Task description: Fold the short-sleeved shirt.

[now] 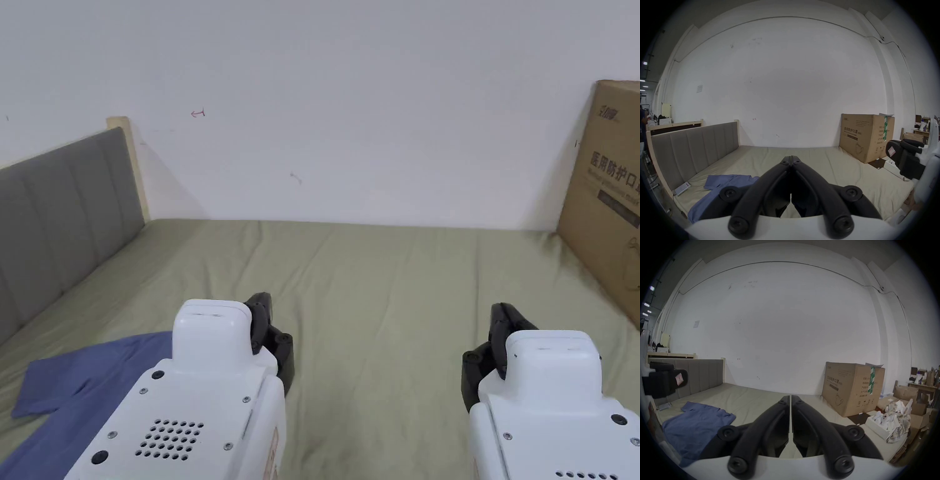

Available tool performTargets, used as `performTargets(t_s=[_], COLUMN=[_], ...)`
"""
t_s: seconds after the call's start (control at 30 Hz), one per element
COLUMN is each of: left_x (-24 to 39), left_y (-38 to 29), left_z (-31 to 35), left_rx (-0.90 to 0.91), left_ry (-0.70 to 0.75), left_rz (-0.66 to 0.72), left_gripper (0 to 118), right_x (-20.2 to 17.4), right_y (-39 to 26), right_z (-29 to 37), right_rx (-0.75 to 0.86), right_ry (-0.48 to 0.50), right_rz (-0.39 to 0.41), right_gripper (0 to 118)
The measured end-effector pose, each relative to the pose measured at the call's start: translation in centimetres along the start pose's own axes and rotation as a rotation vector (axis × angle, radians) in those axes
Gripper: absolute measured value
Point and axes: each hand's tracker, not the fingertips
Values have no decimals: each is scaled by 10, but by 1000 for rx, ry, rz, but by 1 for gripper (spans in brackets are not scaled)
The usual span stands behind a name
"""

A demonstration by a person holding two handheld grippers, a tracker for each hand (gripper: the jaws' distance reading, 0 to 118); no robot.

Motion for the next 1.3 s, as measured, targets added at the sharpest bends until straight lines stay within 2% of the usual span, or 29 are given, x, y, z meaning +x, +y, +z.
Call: performTargets(t_s=[0.2, 0.37, 0.53, 0.67, 0.8, 0.9, 1.27, 1.3], left_x=[1, -21, -64, -102, -131, -141, -170, -175], left_y=[1, 8, 16, 18, 15, 7, -77, -84], left_z=[-2, 8, 35, 69, 87, 83, -10, -21], left_rx=[1, 17, 24, 27, 13, -22, -331, -343], left_ry=[-13, 54, 230, 401, 491, 502, 363, 375], left_rz=[-20, -4, -33, -31, 5, 16, 175, 185], left_gripper=[0, 0, 0, 0, 0, 0, 0, 11], right_x=[-3, -19, -61, -107, -143, -154, -165, -165], right_y=[2, 10, 20, 25, 27, 21, -21, -25], right_z=[-3, -10, -19, -20, -10, -13, -46, -50], right_rx=[-18, -25, -20, -37, -16, -58, -195, -208], right_ry=[18, 87, 266, 457, 534, 593, 592, 589], right_rz=[-3, -13, -10, -19, 53, 55, 95, 96], right_gripper=[0, 0, 0, 0, 0, 0, 0, 0])
